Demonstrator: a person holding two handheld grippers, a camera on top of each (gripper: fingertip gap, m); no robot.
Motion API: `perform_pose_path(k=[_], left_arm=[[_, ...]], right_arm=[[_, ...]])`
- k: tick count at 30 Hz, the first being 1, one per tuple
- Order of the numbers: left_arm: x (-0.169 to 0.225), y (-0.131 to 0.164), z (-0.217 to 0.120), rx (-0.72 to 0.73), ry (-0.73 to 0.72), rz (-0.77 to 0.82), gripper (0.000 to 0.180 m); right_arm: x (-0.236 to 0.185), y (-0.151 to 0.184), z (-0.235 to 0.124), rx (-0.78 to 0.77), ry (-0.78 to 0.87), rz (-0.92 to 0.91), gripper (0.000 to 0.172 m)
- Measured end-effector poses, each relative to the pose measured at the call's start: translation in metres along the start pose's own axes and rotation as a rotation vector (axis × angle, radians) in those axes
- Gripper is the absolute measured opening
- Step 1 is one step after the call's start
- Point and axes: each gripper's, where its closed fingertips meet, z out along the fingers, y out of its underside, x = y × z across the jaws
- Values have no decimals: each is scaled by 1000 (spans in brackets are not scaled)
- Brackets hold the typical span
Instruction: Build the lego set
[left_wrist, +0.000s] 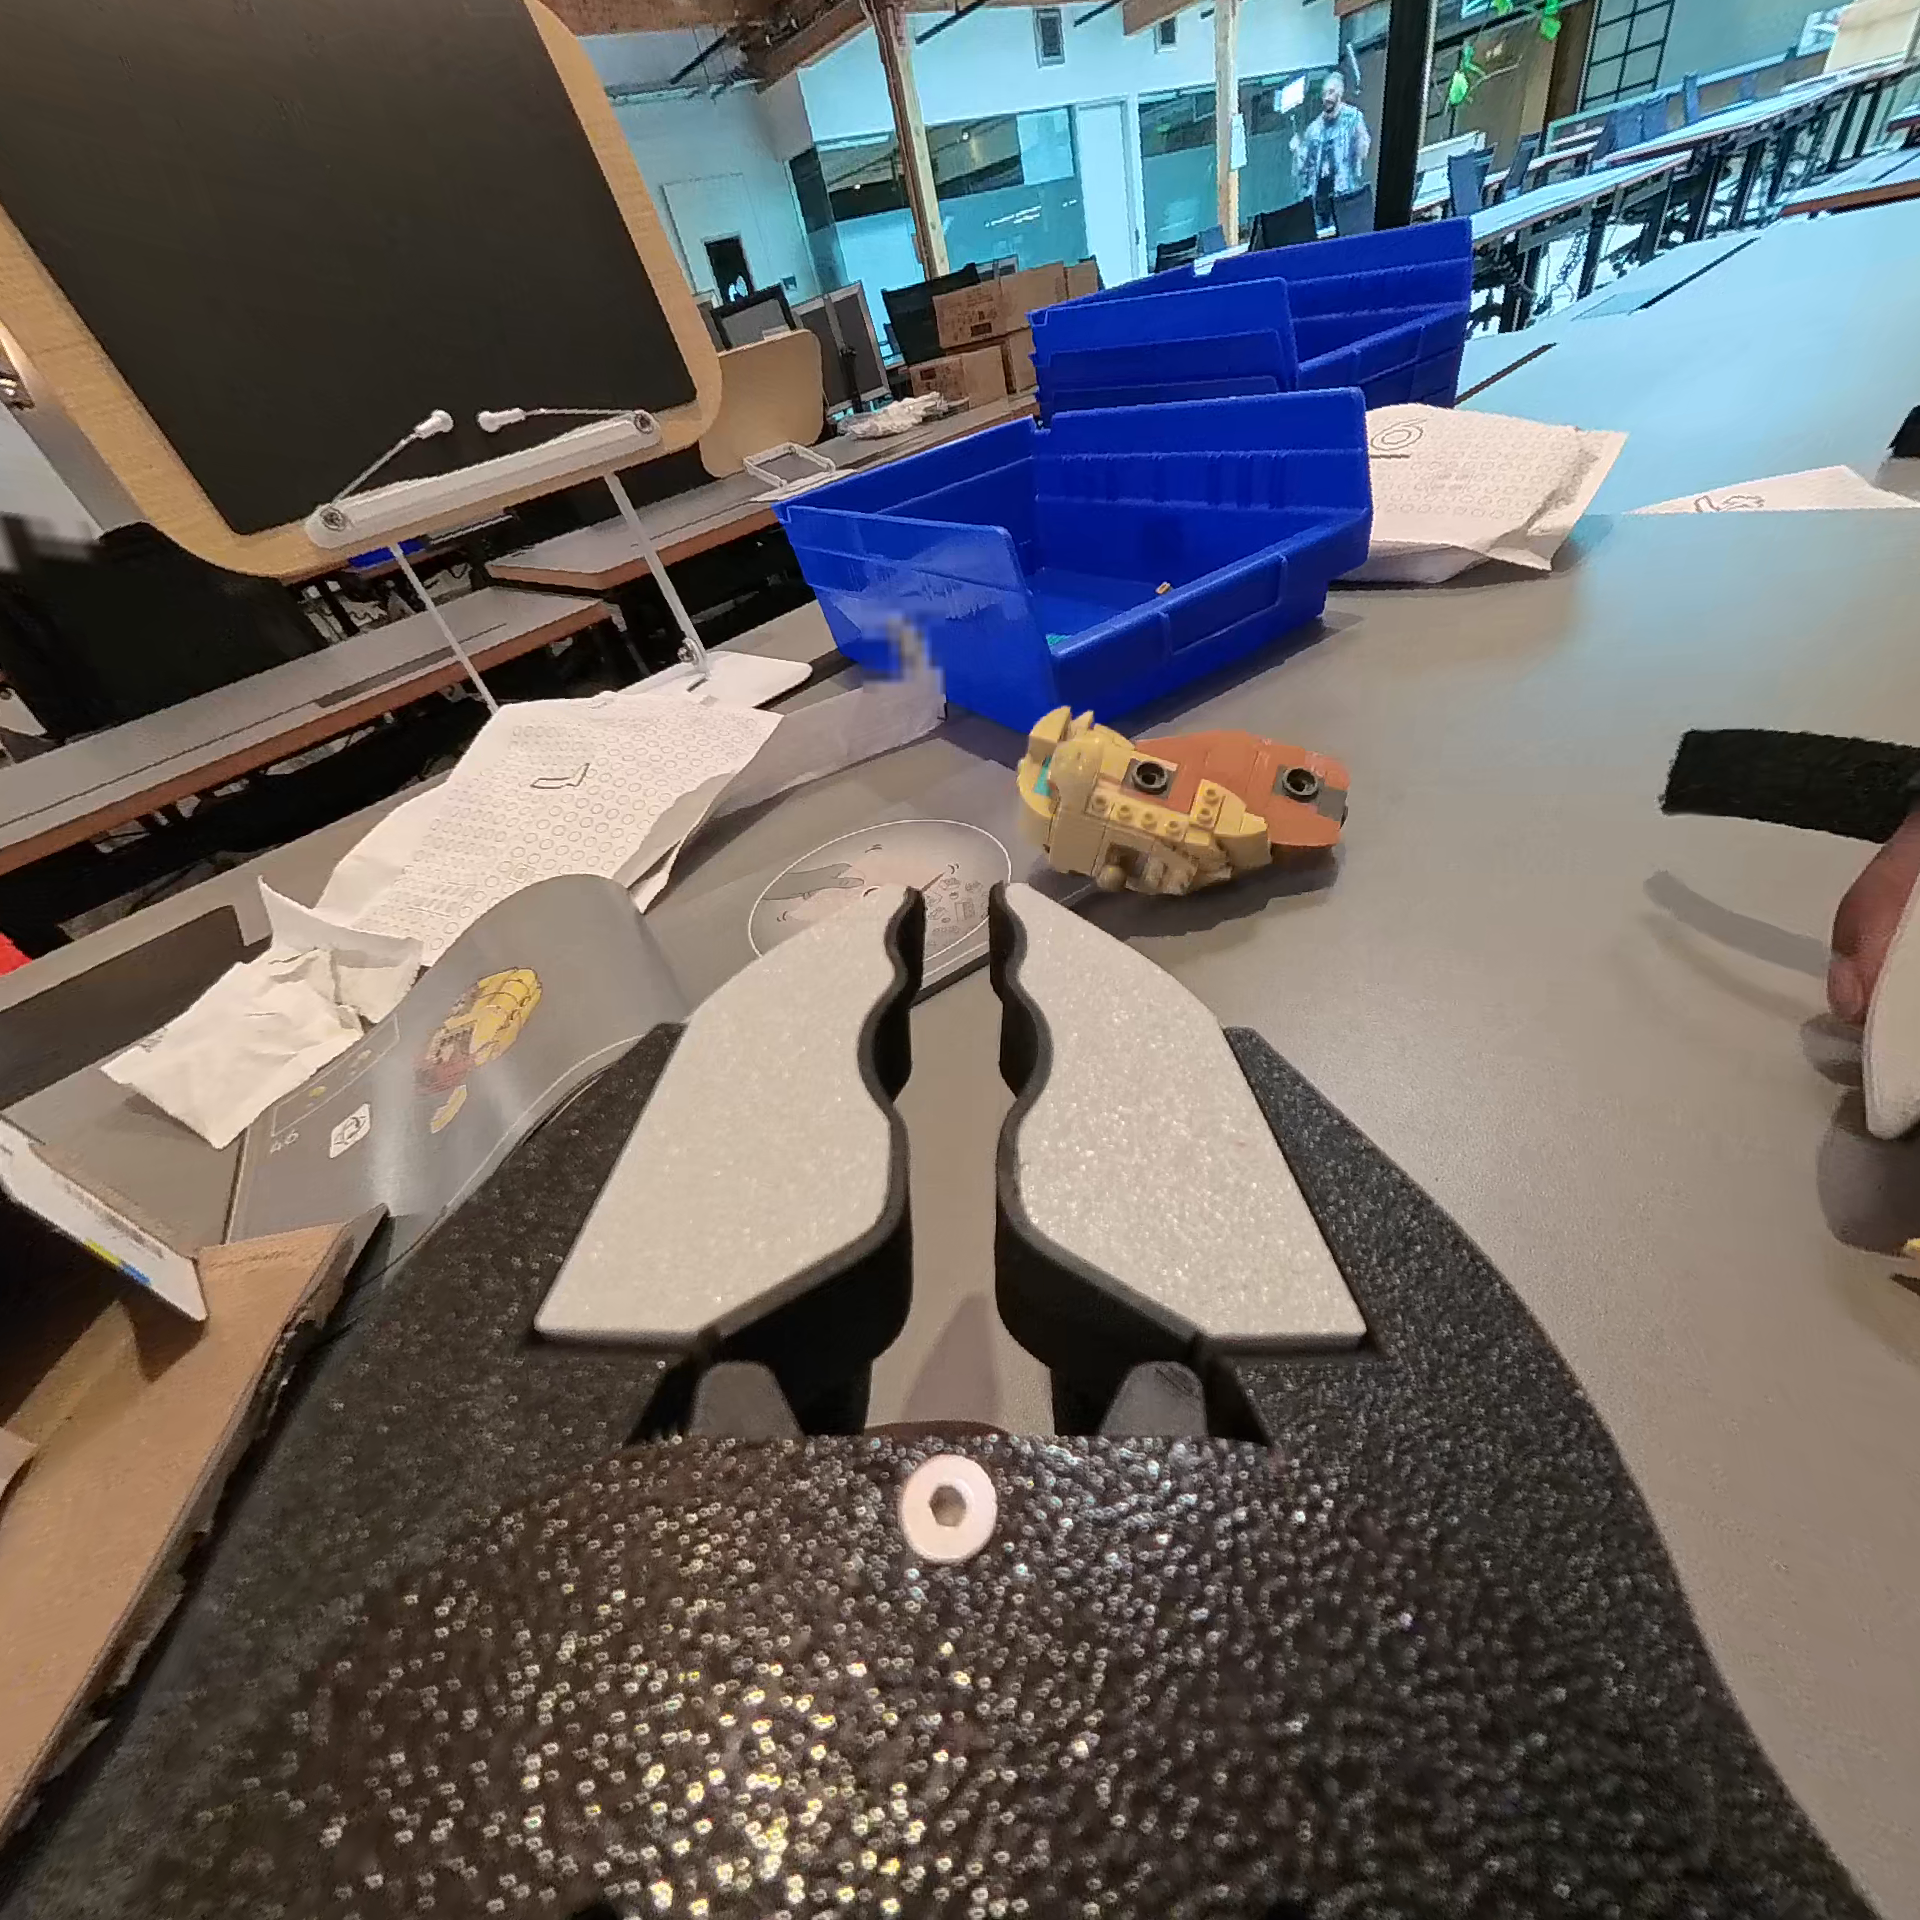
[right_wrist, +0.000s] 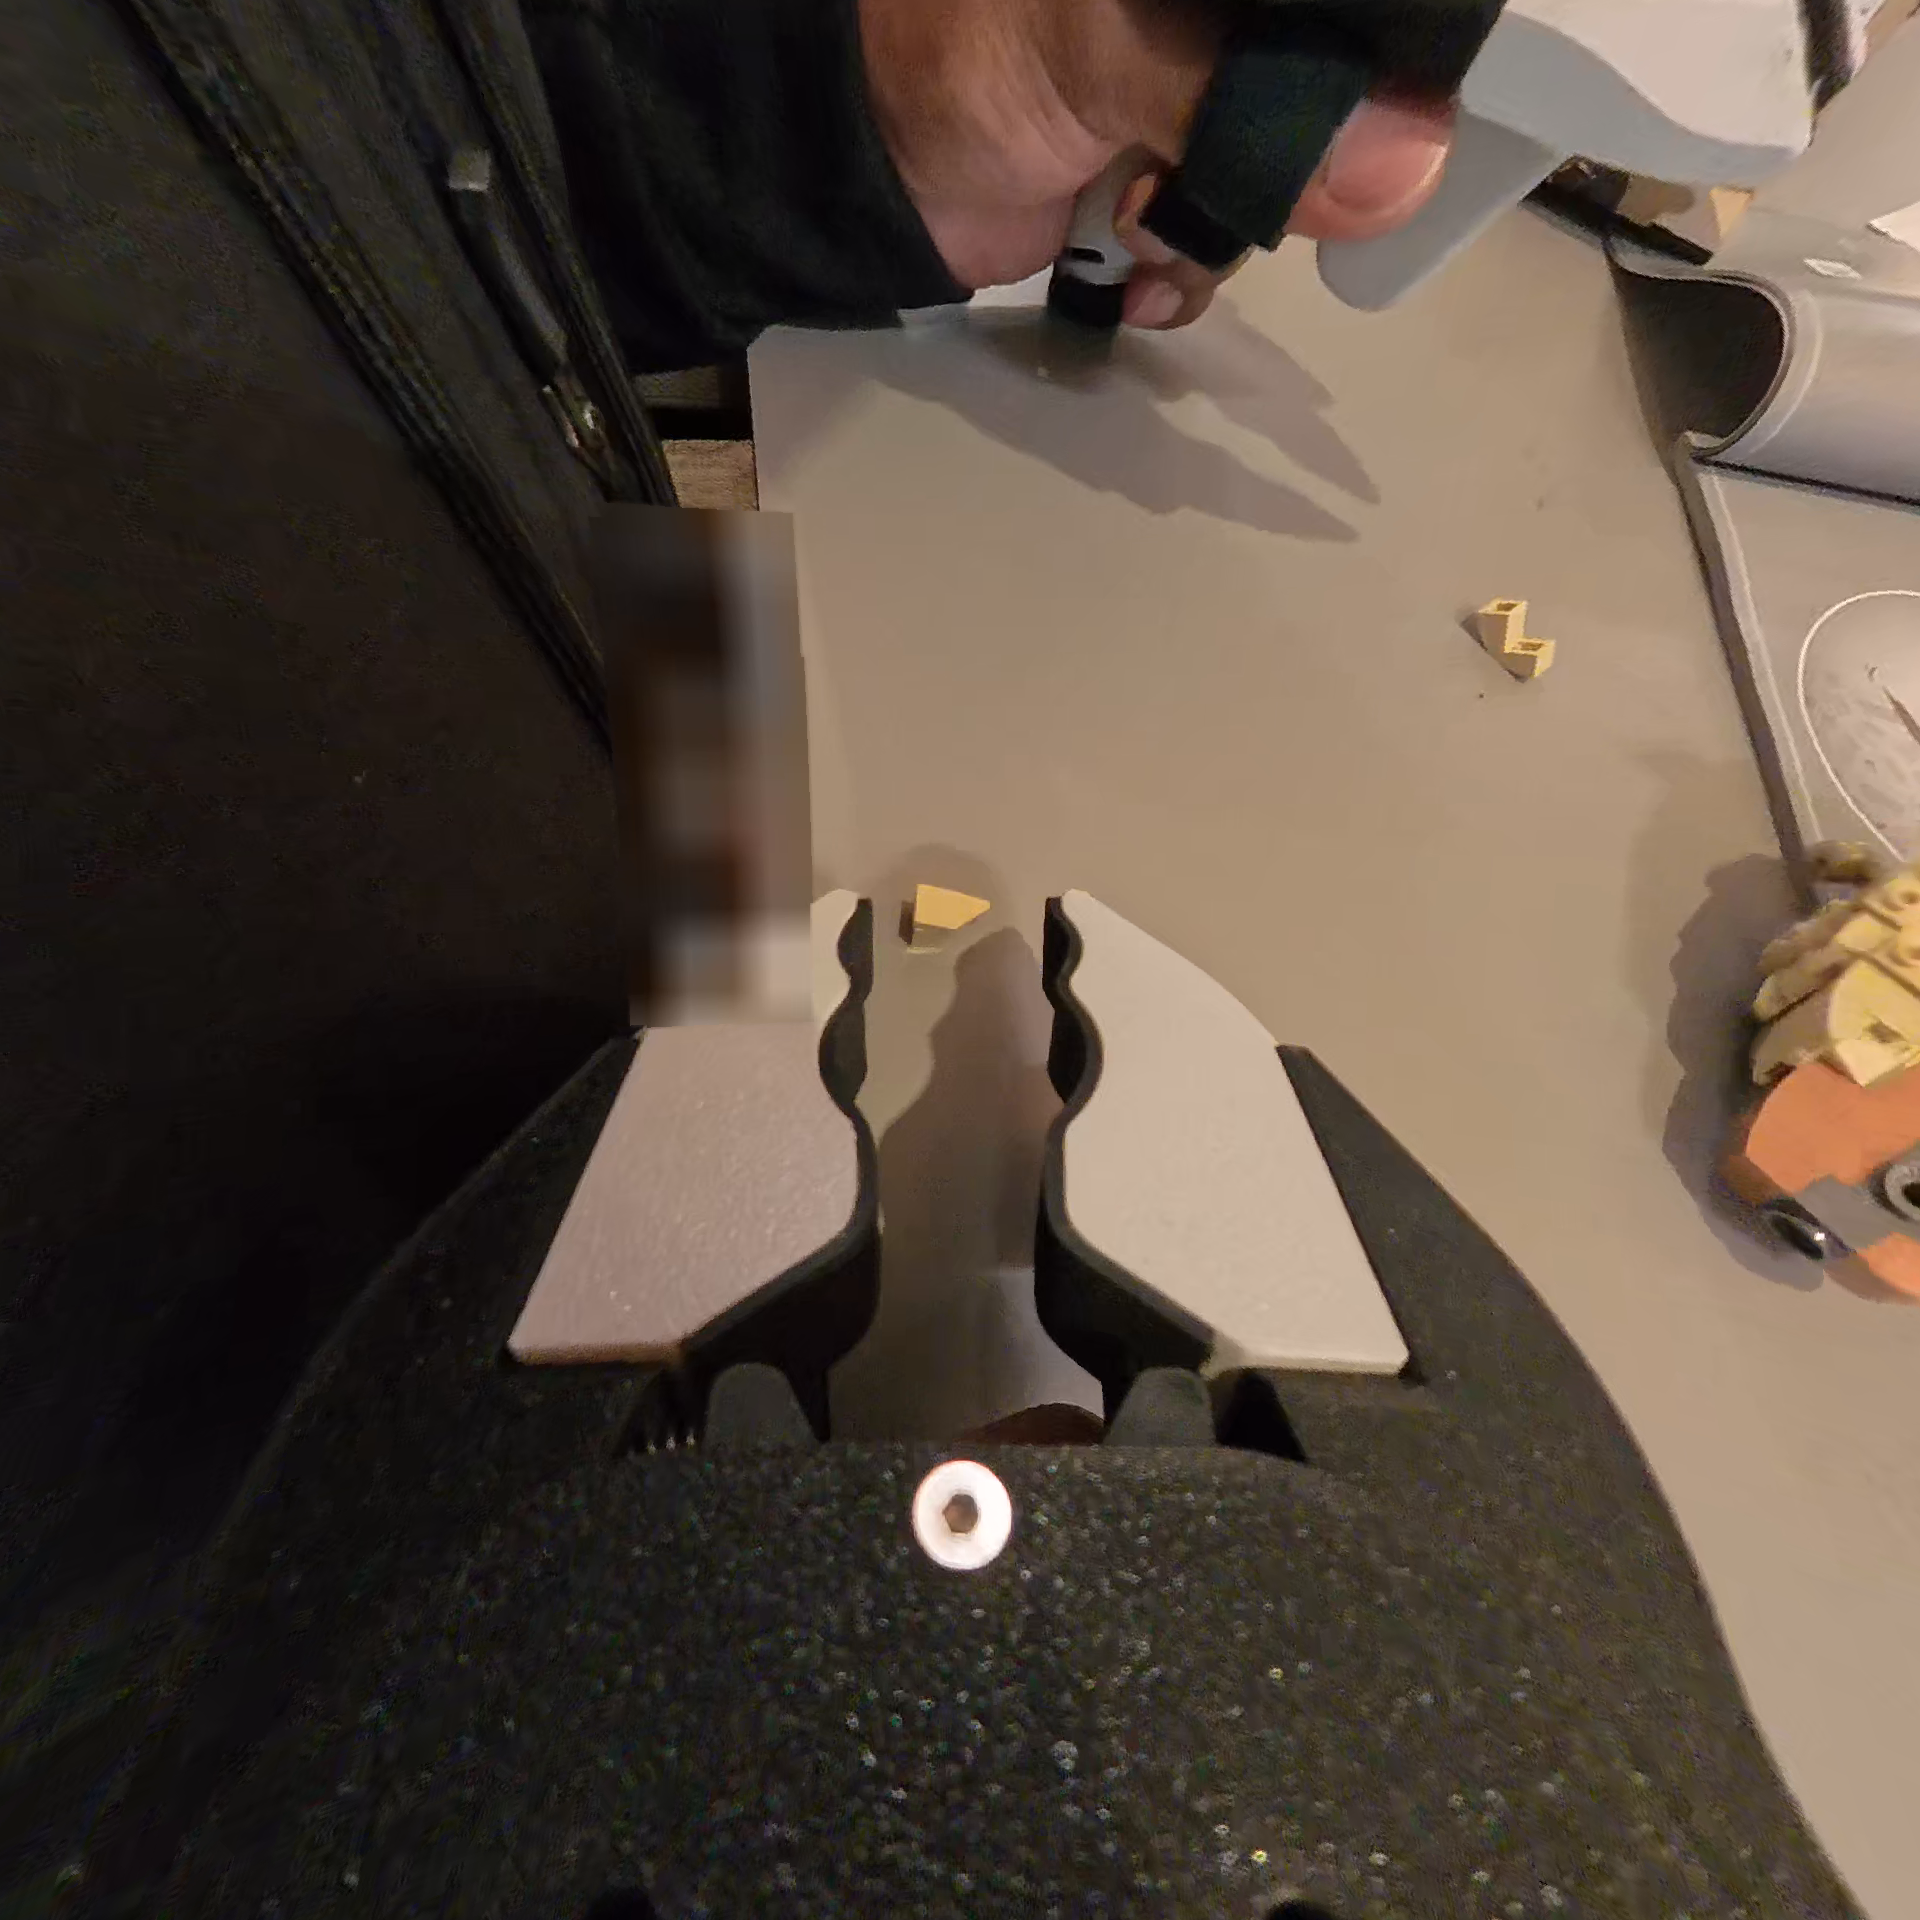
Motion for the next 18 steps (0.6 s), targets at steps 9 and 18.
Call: perform_pose_path(k=[9,18], left_arm=[[1,1,1,-9,0,6,11],[1,0,1,-4,-1,12,11]], right_arm=[[9,7,12,-89,50,-45,28],[14,4,7,-44,47,-36,28]])
